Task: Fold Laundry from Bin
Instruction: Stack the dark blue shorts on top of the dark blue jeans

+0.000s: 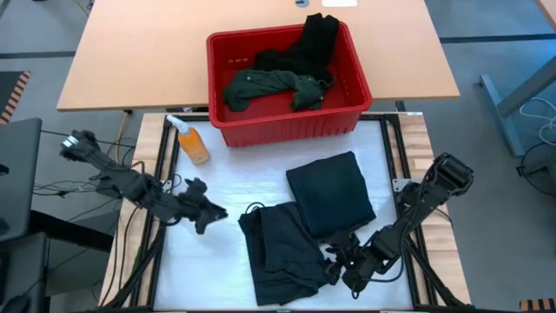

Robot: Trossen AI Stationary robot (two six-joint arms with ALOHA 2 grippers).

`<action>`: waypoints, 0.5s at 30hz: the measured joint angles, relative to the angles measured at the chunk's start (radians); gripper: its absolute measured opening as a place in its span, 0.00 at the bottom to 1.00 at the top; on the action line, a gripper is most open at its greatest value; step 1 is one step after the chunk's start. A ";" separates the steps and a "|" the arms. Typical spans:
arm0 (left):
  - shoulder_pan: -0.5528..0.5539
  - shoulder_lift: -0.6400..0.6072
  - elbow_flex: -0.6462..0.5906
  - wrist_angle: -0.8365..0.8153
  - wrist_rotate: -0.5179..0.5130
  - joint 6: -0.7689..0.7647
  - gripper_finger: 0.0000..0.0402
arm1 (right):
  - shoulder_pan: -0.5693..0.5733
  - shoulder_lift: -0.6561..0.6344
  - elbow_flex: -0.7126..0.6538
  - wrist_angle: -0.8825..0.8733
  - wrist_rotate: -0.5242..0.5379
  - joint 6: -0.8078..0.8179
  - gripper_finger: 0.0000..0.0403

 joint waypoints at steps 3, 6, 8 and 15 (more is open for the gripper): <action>-0.001 0.007 -0.147 0.228 0.031 -0.049 0.35 | 0.003 0.000 0.000 -0.041 0.003 0.042 0.71; -0.011 0.055 -0.204 0.290 0.058 -0.113 0.45 | 0.002 0.000 0.000 -0.069 0.014 0.082 0.71; -0.022 0.094 -0.212 0.304 0.070 -0.139 0.51 | 0.002 0.000 0.000 -0.074 0.033 0.100 0.71; -0.040 0.316 -0.177 0.364 0.093 -0.189 0.71 | 0.004 0.000 -0.013 -0.052 0.097 0.119 0.71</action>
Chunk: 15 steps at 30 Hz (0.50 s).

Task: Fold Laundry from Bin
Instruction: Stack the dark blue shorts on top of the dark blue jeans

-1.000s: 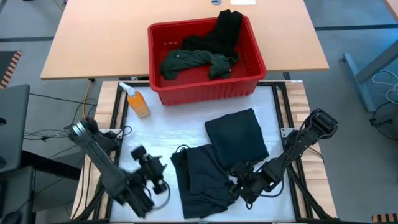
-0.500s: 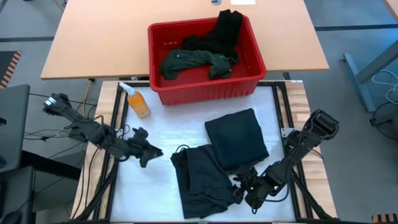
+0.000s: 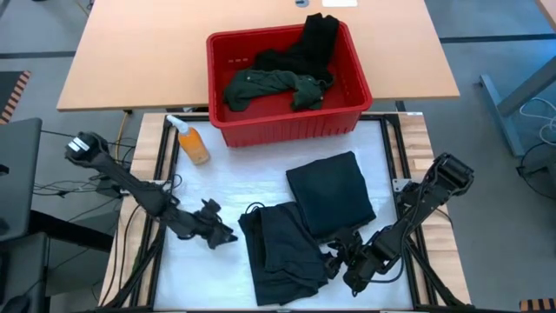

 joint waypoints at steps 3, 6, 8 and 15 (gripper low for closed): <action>0.000 0.124 0.027 0.046 0.042 0.019 0.72 | 0.000 0.000 -0.051 0.062 0.013 0.027 0.71; 0.000 0.240 0.060 0.125 0.036 -0.046 0.72 | 0.000 0.000 -0.132 0.202 0.013 0.061 0.71; 0.000 0.309 0.080 0.145 0.016 -0.158 0.72 | 0.002 0.000 -0.184 0.306 0.018 0.074 0.71; -0.005 0.511 0.172 0.171 0.028 -0.273 0.72 | 0.021 0.000 -0.258 0.516 0.075 0.042 0.71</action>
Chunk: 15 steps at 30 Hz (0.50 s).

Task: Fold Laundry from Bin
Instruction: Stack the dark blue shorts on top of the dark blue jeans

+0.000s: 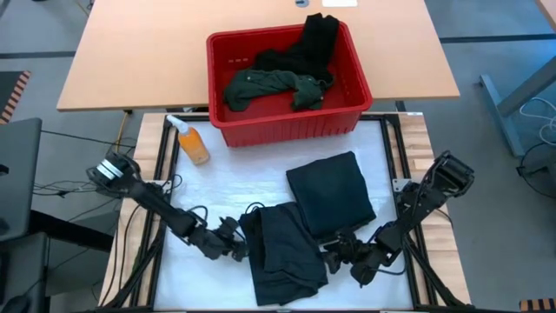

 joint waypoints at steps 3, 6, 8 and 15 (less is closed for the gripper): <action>-0.003 0.063 0.046 0.011 -0.013 0.032 0.72 | 0.000 0.000 0.000 0.007 0.007 -0.018 0.71; 0.001 0.101 0.090 0.006 -0.015 0.059 0.72 | 0.000 0.000 0.000 0.022 0.013 -0.028 0.71; 0.004 0.114 0.115 -0.011 -0.020 0.064 0.72 | -0.001 0.000 0.000 0.032 0.014 -0.034 0.71; 0.037 0.123 0.156 -0.033 -0.027 0.091 0.72 | -0.011 0.049 0.000 0.211 0.020 -0.099 0.71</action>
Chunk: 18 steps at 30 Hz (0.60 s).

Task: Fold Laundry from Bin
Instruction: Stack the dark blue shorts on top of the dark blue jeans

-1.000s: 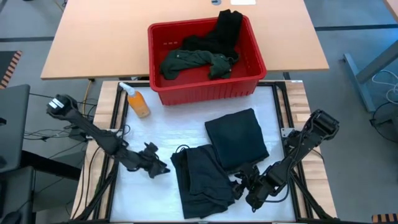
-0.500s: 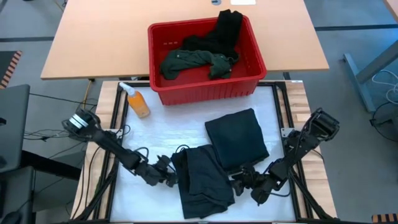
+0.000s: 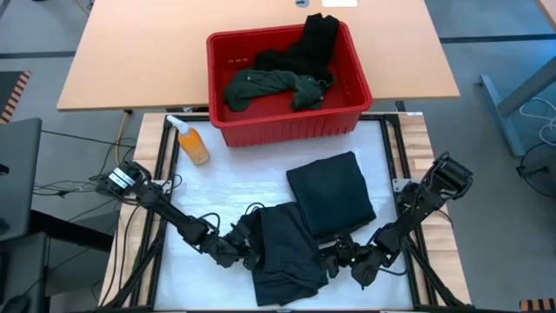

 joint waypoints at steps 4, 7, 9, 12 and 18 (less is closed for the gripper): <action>0.021 0.024 0.027 0.001 -0.002 0.034 0.72 | -0.014 0.094 0.012 0.149 0.000 -0.028 0.71; 0.025 0.076 0.063 0.001 0.002 0.033 0.72 | -0.027 0.163 0.037 0.205 0.002 -0.032 0.71; 0.025 0.122 0.100 0.005 0.006 0.035 0.71 | -0.032 0.194 0.057 0.237 0.004 -0.033 0.71; 0.025 0.163 0.144 -0.001 0.012 0.072 0.65 | -0.032 0.226 0.093 0.242 0.001 -0.059 0.68; 0.025 0.175 0.184 -0.027 0.011 0.147 0.32 | -0.037 0.239 0.146 0.222 -0.082 -0.179 0.39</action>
